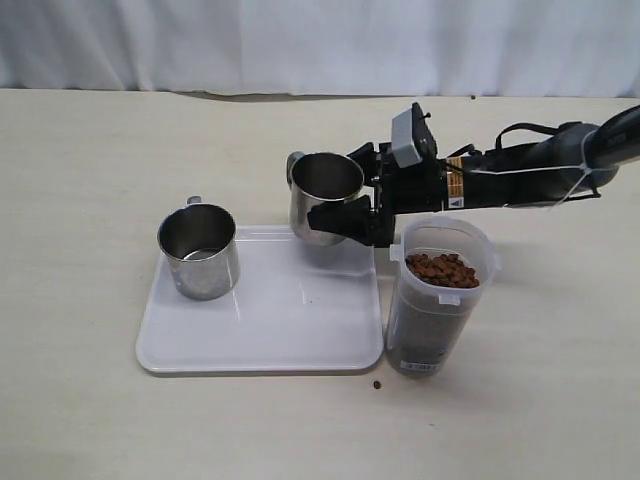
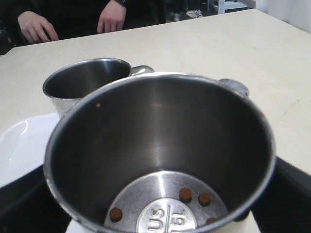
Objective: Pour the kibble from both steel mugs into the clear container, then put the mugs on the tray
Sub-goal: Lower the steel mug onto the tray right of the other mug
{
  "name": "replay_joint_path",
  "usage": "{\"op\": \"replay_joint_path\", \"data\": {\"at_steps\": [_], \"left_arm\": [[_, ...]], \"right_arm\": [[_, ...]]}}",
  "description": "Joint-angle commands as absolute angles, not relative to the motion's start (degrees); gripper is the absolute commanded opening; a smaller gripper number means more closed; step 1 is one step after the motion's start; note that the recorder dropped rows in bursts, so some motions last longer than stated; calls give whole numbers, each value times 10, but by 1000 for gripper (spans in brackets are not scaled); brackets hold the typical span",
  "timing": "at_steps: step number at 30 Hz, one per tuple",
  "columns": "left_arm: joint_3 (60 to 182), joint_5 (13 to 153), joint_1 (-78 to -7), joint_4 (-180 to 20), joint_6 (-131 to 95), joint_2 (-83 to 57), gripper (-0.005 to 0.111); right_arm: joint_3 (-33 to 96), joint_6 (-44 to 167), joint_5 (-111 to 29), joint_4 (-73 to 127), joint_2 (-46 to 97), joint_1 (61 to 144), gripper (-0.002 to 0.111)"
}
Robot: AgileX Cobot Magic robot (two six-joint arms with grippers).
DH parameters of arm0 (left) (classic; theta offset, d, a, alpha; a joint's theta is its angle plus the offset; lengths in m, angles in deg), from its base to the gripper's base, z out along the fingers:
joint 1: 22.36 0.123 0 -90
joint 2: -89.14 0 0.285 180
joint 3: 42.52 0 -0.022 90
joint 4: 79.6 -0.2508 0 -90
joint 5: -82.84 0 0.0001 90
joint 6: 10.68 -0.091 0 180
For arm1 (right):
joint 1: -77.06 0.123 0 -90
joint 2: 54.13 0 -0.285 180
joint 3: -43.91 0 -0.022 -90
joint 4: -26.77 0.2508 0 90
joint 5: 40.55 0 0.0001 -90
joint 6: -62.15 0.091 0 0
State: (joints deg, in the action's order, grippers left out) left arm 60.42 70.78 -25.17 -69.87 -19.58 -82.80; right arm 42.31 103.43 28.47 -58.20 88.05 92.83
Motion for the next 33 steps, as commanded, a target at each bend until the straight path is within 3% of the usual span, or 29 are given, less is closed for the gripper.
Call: {"op": "replay_joint_path", "data": {"at_steps": [1,33], "left_arm": [[603,716,-257,-701,-196,-831,0],[603,716,-257,-701,-196,-831,0]], "right_arm": [[430,1013,294,-563,894,956,5],[460,1010,294,-628,940,966,5]]}}
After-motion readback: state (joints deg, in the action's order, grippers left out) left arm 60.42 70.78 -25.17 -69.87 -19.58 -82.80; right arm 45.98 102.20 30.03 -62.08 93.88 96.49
